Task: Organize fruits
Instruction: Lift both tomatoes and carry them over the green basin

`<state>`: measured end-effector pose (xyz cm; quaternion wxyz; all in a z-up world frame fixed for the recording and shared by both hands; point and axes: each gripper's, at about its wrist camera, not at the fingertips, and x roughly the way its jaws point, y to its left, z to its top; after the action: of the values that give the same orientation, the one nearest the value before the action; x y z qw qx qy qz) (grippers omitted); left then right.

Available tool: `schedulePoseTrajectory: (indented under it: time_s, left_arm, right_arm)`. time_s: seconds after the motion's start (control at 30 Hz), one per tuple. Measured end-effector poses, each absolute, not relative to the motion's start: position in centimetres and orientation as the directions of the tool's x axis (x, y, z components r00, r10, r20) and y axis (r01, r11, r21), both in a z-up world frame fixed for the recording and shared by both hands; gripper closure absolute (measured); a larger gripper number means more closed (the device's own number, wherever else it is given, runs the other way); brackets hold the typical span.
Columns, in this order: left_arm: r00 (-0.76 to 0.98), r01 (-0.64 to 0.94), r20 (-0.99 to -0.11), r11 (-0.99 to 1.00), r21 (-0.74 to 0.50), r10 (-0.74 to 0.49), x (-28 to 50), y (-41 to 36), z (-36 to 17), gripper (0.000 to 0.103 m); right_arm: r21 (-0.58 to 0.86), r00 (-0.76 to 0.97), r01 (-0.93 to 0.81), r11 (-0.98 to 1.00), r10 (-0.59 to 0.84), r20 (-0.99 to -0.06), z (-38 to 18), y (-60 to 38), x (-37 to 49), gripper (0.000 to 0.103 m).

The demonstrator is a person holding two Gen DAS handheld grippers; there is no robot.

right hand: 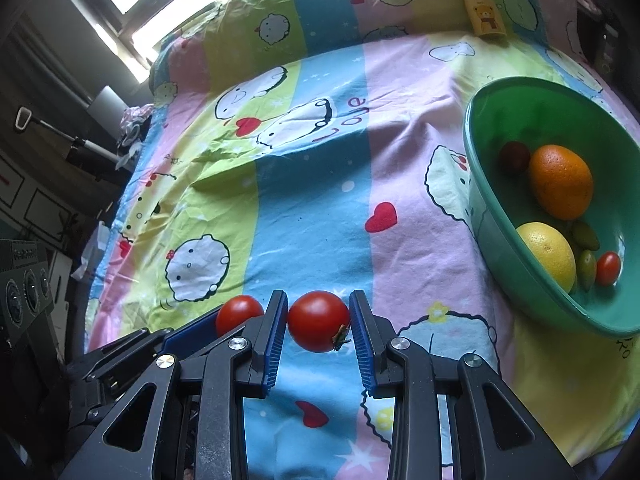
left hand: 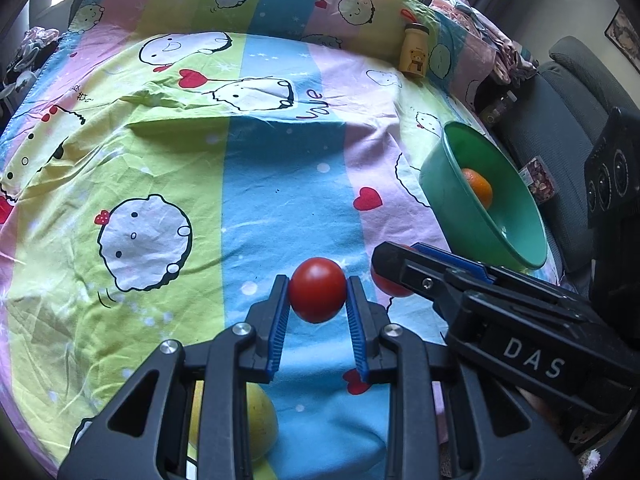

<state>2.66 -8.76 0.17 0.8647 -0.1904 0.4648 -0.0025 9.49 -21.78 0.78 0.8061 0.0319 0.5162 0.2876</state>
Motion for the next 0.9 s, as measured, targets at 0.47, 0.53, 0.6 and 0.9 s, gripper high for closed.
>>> schedulePoseTrajectory:
  time_s: [0.47,0.53,0.6,0.9]
  left_arm:
    - [0.629,-0.203,-0.762,0.913,-0.353,-0.154,2.0,-7.9,2.0,0.076]
    - [0.637,-0.203,-0.757,0.916,-0.346,-0.145,2.0,-8.1,2.3,0.076]
    - [0.648,-0.199,-0.749,0.917,-0.345,-0.141,2.1,-8.3,2.7,0.076]
    - [0.687,-0.166,-0.712,0.92,-0.354,-0.149,3.4,-9.9,4.8,0.076]
  right_arm:
    - [0.387,0.34,-0.412,0.825,0.534,-0.775,2.3,-22.7,9.7,0.069]
    - [0.39,0.352,-0.411,0.824,0.538,-0.766,2.6,-22.9,9.7,0.069]
    - [0.392,0.369,-0.41,0.824,0.542,-0.755,3.0,-23.2,9.8,0.069]
    - [0.411,0.465,-0.39,0.824,0.561,-0.685,5.0,-25.3,10.8,0.069]
